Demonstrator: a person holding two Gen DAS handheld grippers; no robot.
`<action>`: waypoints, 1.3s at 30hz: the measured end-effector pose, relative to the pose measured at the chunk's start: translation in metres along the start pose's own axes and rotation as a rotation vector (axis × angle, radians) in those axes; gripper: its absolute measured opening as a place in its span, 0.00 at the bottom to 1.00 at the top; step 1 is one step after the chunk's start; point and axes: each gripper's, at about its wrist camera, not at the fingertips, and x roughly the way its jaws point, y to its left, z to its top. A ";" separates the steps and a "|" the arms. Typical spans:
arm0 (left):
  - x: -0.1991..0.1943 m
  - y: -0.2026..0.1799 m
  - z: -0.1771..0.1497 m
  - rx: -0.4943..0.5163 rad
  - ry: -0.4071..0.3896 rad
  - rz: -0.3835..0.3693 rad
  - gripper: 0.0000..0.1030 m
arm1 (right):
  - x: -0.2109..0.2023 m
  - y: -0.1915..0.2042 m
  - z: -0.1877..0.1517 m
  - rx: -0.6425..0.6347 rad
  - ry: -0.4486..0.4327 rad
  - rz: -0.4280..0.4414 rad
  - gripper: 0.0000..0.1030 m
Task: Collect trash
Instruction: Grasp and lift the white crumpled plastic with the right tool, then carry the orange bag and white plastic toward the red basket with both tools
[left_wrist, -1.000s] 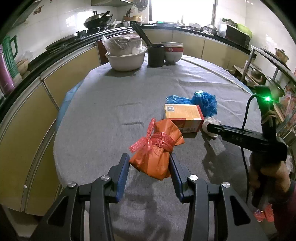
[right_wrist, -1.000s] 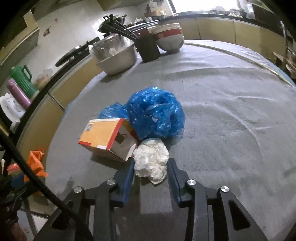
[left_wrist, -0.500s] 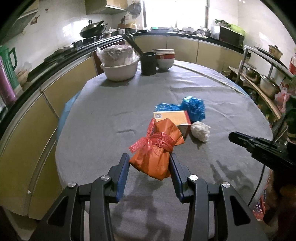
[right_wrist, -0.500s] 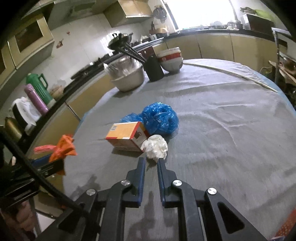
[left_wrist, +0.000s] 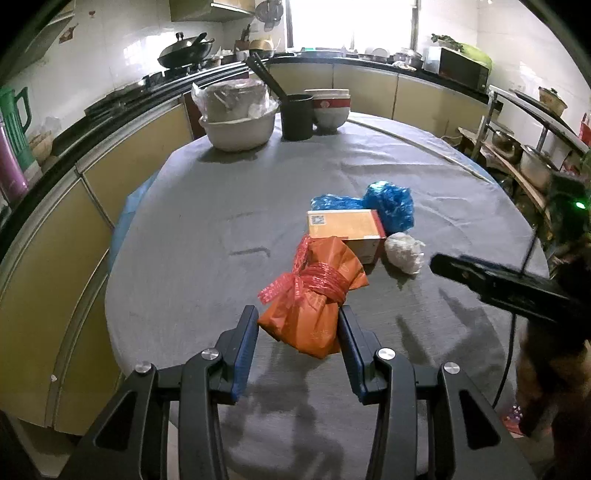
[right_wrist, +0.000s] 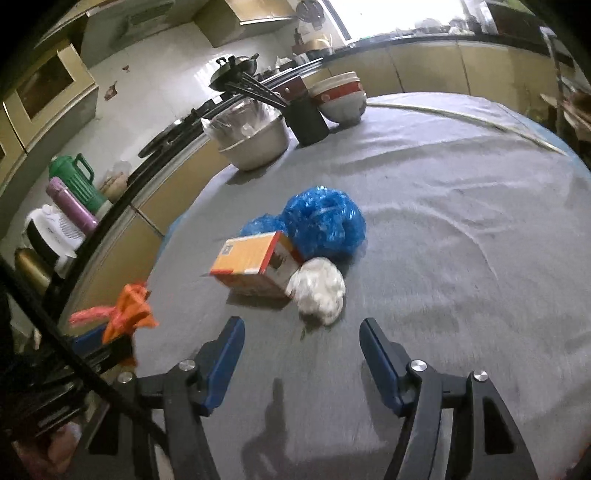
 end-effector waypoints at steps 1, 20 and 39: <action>0.002 0.001 -0.001 -0.002 0.002 0.000 0.44 | 0.008 0.000 0.003 -0.015 0.010 -0.011 0.59; 0.010 0.006 0.001 -0.010 0.015 -0.006 0.44 | 0.041 0.000 0.014 -0.055 0.015 -0.039 0.33; -0.042 -0.039 0.008 0.093 -0.098 0.000 0.44 | -0.116 0.007 -0.031 -0.047 -0.158 0.009 0.34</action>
